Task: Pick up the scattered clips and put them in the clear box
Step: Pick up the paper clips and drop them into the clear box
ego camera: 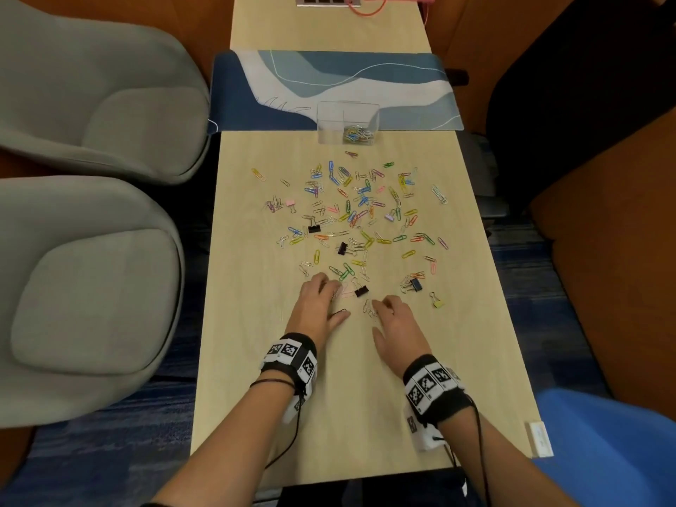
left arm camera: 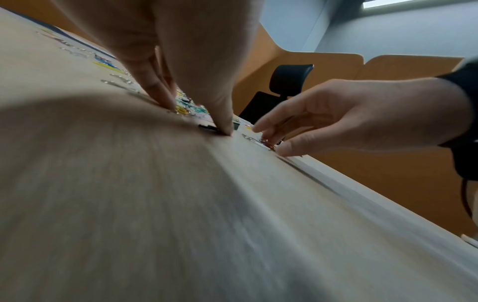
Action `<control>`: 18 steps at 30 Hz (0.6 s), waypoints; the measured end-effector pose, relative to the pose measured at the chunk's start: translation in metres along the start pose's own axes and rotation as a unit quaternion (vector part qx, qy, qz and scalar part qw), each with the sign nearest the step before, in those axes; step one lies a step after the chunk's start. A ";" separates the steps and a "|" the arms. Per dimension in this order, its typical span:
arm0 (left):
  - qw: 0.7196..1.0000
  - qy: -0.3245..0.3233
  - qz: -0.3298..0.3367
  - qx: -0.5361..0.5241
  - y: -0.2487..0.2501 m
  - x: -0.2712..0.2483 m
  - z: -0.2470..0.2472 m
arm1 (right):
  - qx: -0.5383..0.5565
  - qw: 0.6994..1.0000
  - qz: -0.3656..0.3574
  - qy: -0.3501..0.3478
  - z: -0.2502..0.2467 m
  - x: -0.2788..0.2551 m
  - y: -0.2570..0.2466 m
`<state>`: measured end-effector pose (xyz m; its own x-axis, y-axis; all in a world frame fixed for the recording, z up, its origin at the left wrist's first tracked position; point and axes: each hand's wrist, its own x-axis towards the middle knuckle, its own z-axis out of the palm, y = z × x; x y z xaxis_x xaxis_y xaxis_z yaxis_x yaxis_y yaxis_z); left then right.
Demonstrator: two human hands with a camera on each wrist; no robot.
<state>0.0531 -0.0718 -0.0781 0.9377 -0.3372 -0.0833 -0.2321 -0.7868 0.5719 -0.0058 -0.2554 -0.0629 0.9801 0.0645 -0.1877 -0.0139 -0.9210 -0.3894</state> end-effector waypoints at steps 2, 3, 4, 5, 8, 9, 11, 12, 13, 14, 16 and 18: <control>1.000 -0.008 0.018 0.022 0.004 0.004 0.000 | -0.029 1.000 -0.002 -0.013 0.000 0.001 -0.007; 0.999 -0.009 0.023 0.032 0.005 0.007 0.000 | -0.049 0.999 -0.004 -0.015 0.001 0.003 -0.010; 0.999 -0.004 0.027 0.037 0.006 0.009 0.001 | -0.064 0.998 -0.006 -0.017 0.003 0.004 -0.012; 0.999 0.005 0.028 0.038 0.005 0.012 0.002 | -0.072 0.997 -0.008 -0.021 0.004 0.006 -0.013; 0.999 0.022 0.031 0.028 0.001 0.018 0.002 | -0.085 0.995 -0.025 -0.039 0.001 0.007 -0.017; 0.999 0.022 0.032 0.025 0.000 0.020 0.001 | -0.088 0.994 -0.035 -0.049 -0.003 0.009 -0.018; 0.999 0.021 0.026 0.016 0.000 0.023 -0.003 | -0.108 0.991 -0.050 -0.067 -0.008 0.013 -0.016; 1.000 0.021 0.019 0.005 0.001 0.024 -0.005 | -0.122 0.988 -0.052 -0.073 -0.010 0.016 -0.016; 1.000 0.023 0.012 -0.011 0.001 0.025 -0.008 | -0.137 0.986 -0.054 -0.082 -0.013 0.019 -0.015; 0.999 0.025 0.004 -0.027 0.003 0.026 -0.010 | -0.145 0.984 -0.057 -0.091 -0.015 0.023 -0.015; 0.998 0.032 -0.019 -0.056 0.006 0.029 -0.016 | -0.146 0.982 -0.057 -0.109 -0.018 0.032 -0.016; 0.994 0.037 -0.070 -0.080 0.007 0.033 -0.021 | -0.137 0.984 -0.033 -0.114 -0.025 0.043 -0.018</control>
<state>0.0876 -0.0777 -0.0599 0.9757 -0.1873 -0.1140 -0.0602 -0.7287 0.6821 0.0412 -0.2460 -0.0413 0.9071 0.1839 -0.3785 0.1329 -0.9786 -0.1568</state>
